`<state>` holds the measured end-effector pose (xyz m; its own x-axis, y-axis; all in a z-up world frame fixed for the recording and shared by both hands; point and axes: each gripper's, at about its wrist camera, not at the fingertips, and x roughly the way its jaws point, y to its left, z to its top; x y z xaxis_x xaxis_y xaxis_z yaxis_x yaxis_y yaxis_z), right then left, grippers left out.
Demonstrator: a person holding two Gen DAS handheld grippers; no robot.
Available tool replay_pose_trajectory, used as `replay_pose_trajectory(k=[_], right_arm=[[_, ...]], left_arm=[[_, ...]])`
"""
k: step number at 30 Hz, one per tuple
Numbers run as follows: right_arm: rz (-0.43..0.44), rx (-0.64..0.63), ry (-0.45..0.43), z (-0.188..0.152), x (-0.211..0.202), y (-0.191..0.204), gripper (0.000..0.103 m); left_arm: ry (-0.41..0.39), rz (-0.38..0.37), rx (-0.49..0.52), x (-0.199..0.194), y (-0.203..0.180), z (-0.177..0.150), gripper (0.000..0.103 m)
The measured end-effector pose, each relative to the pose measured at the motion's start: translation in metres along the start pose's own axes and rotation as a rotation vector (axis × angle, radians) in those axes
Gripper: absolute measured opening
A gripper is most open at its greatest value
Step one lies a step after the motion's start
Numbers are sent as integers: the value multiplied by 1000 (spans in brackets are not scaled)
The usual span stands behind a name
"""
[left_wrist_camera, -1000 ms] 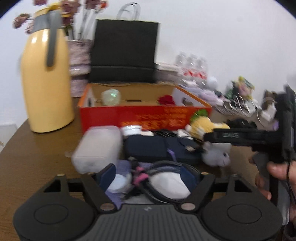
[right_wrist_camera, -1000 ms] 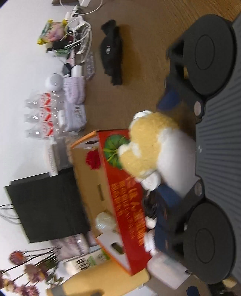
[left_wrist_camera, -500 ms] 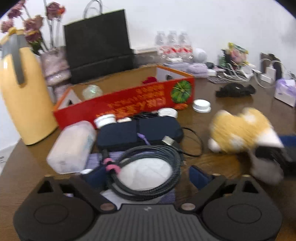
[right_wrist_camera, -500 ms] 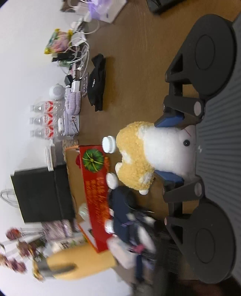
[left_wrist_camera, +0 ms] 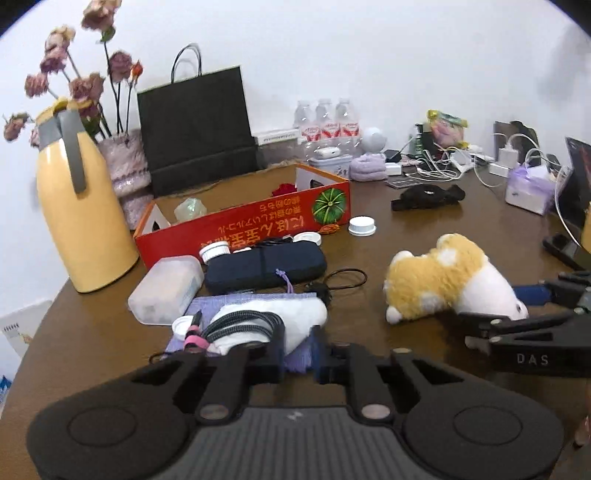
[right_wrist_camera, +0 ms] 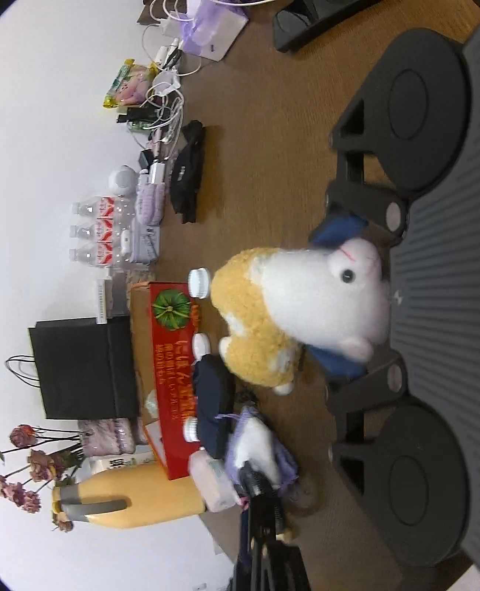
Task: Organize objects
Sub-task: 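Grasp the plush sheep with the right gripper while the left gripper grasps the braided cable, then lower the sheep and cable into the cardboard box and open both grippers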
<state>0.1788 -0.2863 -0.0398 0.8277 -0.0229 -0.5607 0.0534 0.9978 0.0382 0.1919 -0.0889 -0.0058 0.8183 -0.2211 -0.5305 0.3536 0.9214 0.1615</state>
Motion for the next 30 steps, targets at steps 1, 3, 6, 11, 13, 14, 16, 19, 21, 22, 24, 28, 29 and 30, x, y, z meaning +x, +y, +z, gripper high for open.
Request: replay_pose_trajectory(k=[1, 3, 6, 11, 13, 14, 16, 19, 21, 22, 24, 28, 29, 30], right_arm=[[-2, -6, 13, -3, 2, 0, 73], [-10, -15, 26, -10, 4, 2, 74], [-6, -15, 23, -13, 0, 6, 76], [-13, -2, 22, -10, 2, 5, 69], [-21, 8, 20, -10, 1, 3, 60], [-14, 18, 21, -10, 0, 1, 58], [-8, 38, 19, -10, -2, 0, 57], [-5, 39, 15, -10, -4, 1, 57], [1, 38, 12, -11, -5, 1, 57], [4, 37, 11, -11, -6, 2, 57], [6, 35, 8, -10, -7, 4, 56], [18, 40, -16, -10, -15, 6, 55], [21, 43, -27, -9, -18, 7, 54], [24, 44, -41, -8, -21, 8, 54]], left_arm=[[-5, 43, -5, 0, 1, -2, 61], [-31, 146, -14, 4, 5, -5, 98], [-44, 181, -23, 19, 17, -6, 99], [91, 58, -117, 64, 38, 5, 98], [110, 19, -177, 73, 47, 6, 98], [116, 23, -186, 76, 49, 4, 99], [107, 12, -198, 76, 53, 2, 98], [102, -9, -250, 70, 59, -2, 99], [109, -36, -293, 68, 66, -6, 99], [96, -45, -294, 66, 69, -8, 99], [93, -39, -286, 64, 70, -9, 90], [74, -46, -280, 55, 66, -10, 86], [58, -42, -264, 49, 62, -10, 86], [43, -37, -248, 43, 59, -10, 86]])
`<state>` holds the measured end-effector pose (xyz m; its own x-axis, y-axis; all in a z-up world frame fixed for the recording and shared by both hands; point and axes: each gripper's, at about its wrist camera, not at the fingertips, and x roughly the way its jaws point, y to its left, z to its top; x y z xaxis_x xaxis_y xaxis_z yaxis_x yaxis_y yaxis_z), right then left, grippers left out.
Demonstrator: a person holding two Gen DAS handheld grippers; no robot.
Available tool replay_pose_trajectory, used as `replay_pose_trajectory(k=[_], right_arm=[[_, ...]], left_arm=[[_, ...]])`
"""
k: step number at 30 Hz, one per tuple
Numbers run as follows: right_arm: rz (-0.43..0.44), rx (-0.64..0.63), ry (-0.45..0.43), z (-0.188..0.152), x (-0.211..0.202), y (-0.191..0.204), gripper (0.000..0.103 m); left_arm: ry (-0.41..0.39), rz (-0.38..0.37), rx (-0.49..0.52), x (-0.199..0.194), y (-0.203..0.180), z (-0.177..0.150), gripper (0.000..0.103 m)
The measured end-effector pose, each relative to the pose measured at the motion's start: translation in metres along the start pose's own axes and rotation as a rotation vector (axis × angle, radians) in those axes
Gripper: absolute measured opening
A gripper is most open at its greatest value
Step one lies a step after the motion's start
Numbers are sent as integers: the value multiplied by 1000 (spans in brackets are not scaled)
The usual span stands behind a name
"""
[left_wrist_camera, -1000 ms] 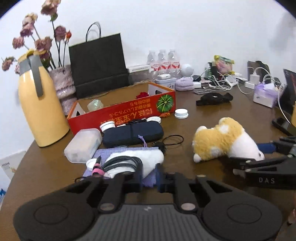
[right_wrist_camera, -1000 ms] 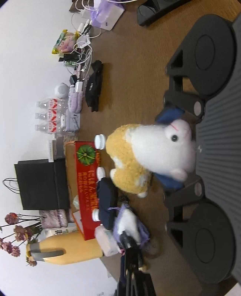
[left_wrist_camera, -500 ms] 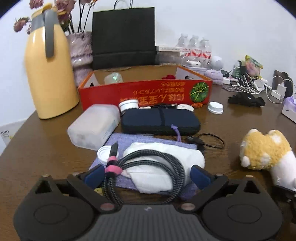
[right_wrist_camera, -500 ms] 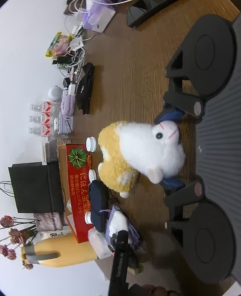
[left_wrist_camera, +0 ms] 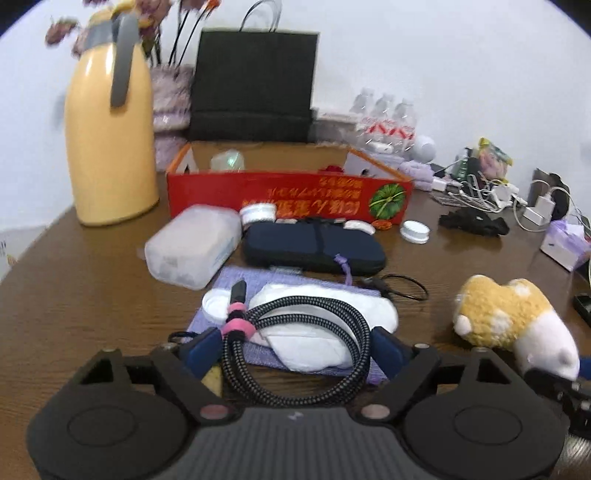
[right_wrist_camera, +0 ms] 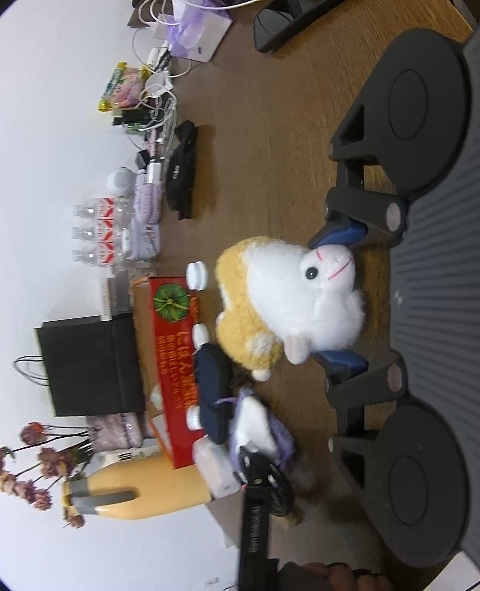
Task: Organize objects
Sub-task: 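Lower the sheep and cable into the cardboard box and open both grippers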
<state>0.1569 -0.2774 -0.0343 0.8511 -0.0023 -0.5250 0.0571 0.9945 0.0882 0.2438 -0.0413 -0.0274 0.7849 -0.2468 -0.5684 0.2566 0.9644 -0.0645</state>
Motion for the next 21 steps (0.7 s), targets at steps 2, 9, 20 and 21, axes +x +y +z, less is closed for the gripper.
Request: replay_pose_trajectory(k=[2, 9, 20, 21], right_arm=[[10, -3, -20, 2, -6, 1, 53], [36, 7, -103, 26, -19, 0, 52], [153, -102, -245, 145, 26, 12, 52], [156, -109, -250, 159, 40, 13, 52]], left_arm=[[-38, 0, 25, -13, -7, 1, 86], [-119, -3, 16, -48, -5, 27, 86], [-222, 21, 53, -11, 39, 141, 86], [-214, 13, 53, 0, 44, 153, 86]])
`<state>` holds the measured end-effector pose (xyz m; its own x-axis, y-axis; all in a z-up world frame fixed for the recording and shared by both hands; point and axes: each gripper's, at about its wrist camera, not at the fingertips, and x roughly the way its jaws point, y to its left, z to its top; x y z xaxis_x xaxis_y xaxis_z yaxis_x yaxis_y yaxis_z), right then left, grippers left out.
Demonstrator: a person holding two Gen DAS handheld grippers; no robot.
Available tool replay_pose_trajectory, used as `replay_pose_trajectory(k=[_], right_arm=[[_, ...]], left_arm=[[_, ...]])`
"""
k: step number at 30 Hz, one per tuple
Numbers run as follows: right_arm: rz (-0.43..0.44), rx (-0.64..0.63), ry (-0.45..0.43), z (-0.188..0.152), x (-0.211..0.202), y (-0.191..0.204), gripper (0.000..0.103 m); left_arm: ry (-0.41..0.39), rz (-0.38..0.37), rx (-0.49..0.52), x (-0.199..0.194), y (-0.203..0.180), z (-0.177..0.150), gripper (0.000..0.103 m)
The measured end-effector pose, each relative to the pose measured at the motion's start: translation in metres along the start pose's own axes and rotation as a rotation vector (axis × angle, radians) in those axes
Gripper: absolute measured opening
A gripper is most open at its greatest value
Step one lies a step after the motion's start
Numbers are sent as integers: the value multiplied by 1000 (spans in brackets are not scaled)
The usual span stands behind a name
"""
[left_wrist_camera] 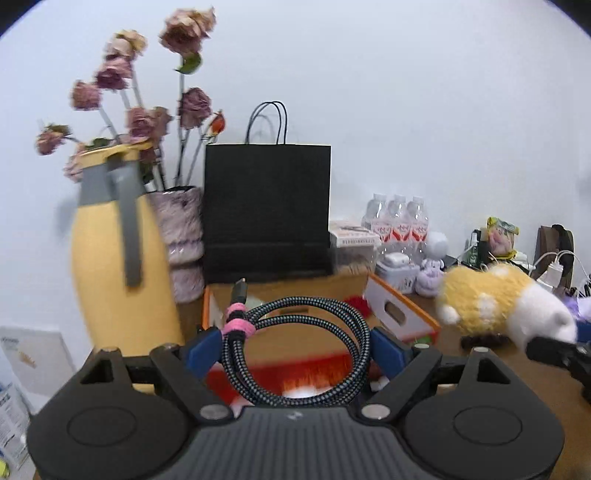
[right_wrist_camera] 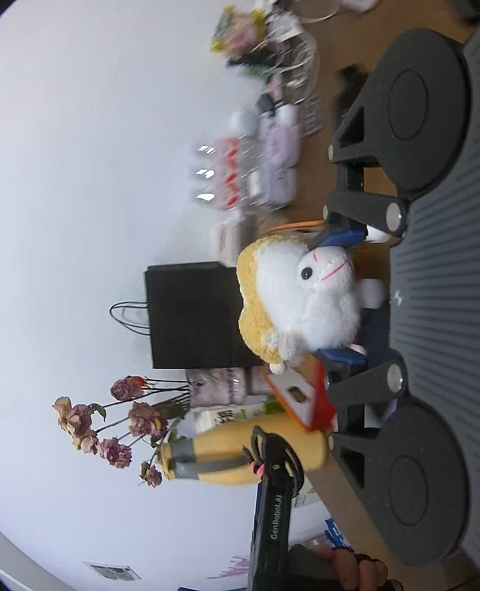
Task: Organize objects
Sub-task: 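Lower the sheep and cable into the cardboard box and open both grippers, then withdraw both tools and reach toward the clear container and white cap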
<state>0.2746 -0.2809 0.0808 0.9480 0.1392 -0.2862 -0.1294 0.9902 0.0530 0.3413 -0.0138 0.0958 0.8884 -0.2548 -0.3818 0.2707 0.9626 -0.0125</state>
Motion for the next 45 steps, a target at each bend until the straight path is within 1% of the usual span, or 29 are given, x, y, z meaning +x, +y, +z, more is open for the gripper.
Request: replay_pose_trajectory(k=[1, 3, 5, 6, 7, 9, 10, 12, 13, 14, 15, 16, 17, 19, 21, 25, 27, 29, 30, 32, 35, 36, 38, 39, 41, 42, 43, 44, 45], right_arm=[[7, -4, 6, 12, 21, -4, 52], [18, 16, 57, 31, 66, -13, 52], [18, 21, 152, 45, 120, -22, 52], [7, 20, 191, 49, 145, -26, 53], [-8, 2, 240, 51, 172, -28, 53], [-52, -15, 323, 48, 218, -32, 53], [-72, -23, 370, 44, 239, -35, 53], [-121, -39, 440, 32, 264, -37, 54], [-139, -36, 476, 26, 273, -41, 58], [-150, -30, 496, 16, 272, -42, 70], [-148, -24, 495, 13, 272, -44, 73], [-139, -18, 475, 15, 269, -42, 80], [-129, -16, 457, 18, 264, -41, 90], [-147, -25, 393, 31, 248, -34, 102], [-140, -46, 337, 49, 233, -27, 102], [-123, -62, 276, 80, 202, -23, 103], [-116, -41, 253, 87, 184, -26, 103], [-94, -11, 237, 82, 156, -27, 103], [-82, 3, 231, 76, 141, -26, 103], [-34, 33, 223, 54, 103, -25, 103], [45, 61, 225, 5, 34, -19, 103], [57, 57, 224, -11, 12, -17, 103], [44, 0, 231, -41, -35, -10, 103], [22, -16, 241, -55, -56, -8, 103], [-13, -2, 271, -77, -94, -11, 103], [-13, 26, 282, -85, -109, -16, 103], [-6, 63, 294, -91, -123, -22, 103], [1, 96, 306, -95, -133, -28, 103], [-1, 115, 313, -96, -140, -33, 103]], left_arm=[[23, -5, -5, 18, 4, 8, 86], [85, -6, 0, 64, 13, 25, 86], [176, -10, 9, 113, 20, 35, 86], [227, 14, -9, 139, 24, 37, 86], [261, 32, -5, 161, 26, 37, 86], [317, 75, 34, 201, 26, 32, 86], [346, 103, 72, 218, 24, 27, 86], [386, 160, 119, 237, 23, 17, 87], [384, 167, 138, 239, 23, 13, 88], [393, 154, 138, 239, 22, 11, 89], [410, 123, 131, 238, 23, 10, 89], [412, 98, 131, 234, 22, 10, 89], [407, 78, 139, 229, 19, 12, 89], [383, 81, 157, 216, 16, 21, 89], [348, 79, 131, 200, 17, 36, 91], [283, 79, 87, 160, 20, 66, 93], [245, 91, 65, 131, 21, 72, 96], [219, 113, 46, 100, 20, 68, 97], [201, 116, 38, 80, 18, 61, 97], [157, 86, 22, 37, 15, 39, 98], [108, 37, -4, -36, 6, -9, 101], [90, 37, -3, -62, 1, -29, 101], [36, 59, -1, -115, -8, -69, 103], [25, 58, -15, -135, -10, -83, 103], [40, 22, -78, -169, -7, -109, 103], [63, -7, -122, -181, -1, -120, 103], [92, -16, -151, -188, 4, -127, 103], [119, 3, -163, -191, 8, -132, 103], [137, 45, -164, -192, 11, -134, 103]])
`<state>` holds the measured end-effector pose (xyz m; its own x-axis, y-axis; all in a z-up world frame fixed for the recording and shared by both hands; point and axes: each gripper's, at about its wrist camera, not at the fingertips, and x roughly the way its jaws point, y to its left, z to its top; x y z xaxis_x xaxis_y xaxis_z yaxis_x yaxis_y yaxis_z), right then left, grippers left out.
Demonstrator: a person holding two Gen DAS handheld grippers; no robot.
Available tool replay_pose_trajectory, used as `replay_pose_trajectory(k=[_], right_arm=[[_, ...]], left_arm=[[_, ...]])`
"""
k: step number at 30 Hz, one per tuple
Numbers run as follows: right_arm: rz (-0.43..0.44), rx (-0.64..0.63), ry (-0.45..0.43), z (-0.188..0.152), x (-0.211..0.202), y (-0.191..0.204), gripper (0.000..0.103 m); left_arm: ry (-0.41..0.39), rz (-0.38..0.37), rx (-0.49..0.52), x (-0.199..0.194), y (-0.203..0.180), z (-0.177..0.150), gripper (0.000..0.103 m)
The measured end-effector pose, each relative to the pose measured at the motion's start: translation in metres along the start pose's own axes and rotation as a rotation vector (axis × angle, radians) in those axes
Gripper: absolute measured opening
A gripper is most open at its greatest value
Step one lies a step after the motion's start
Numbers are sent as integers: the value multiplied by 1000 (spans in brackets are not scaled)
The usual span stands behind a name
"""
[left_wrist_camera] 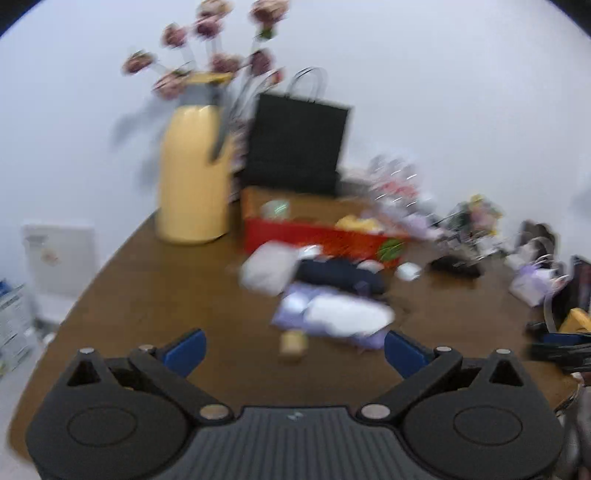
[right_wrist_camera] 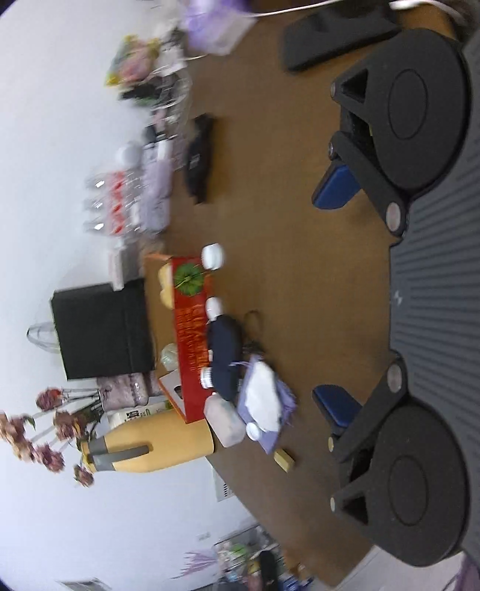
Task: Organize objects
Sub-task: 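Withdraw both tools and reach toward the clear container and white cap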
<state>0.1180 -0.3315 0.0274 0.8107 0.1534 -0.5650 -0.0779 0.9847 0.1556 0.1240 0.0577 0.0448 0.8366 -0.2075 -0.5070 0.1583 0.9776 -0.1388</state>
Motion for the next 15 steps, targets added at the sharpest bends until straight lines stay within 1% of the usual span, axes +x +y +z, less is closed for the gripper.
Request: replay_pose_trajectory(k=[1, 3, 5, 7, 10, 13, 15], right_arm=[[-15, 5, -5, -1, -4, -2, 103], [-73, -1, -27, 2, -6, -3, 103], [-125, 2, -57, 8, -2, -1, 103], [-152, 5, -68, 13, 5, 3, 103], [-140, -23, -64, 15, 19, 14, 103], [-130, -45, -37, 16, 38, 20, 103], [-126, -51, -15, 19, 54, 24, 103]], left_arm=[[7, 36, 5, 2, 2, 0, 103], [22, 83, 19, 10, 0, 3, 103], [21, 94, 22, 19, -3, 7, 103], [18, 80, 28, 28, -9, 8, 103], [36, 57, 43, 41, -12, 4, 103], [57, 70, 54, 60, -8, 4, 103], [57, 80, 67, 78, -7, 11, 103]])
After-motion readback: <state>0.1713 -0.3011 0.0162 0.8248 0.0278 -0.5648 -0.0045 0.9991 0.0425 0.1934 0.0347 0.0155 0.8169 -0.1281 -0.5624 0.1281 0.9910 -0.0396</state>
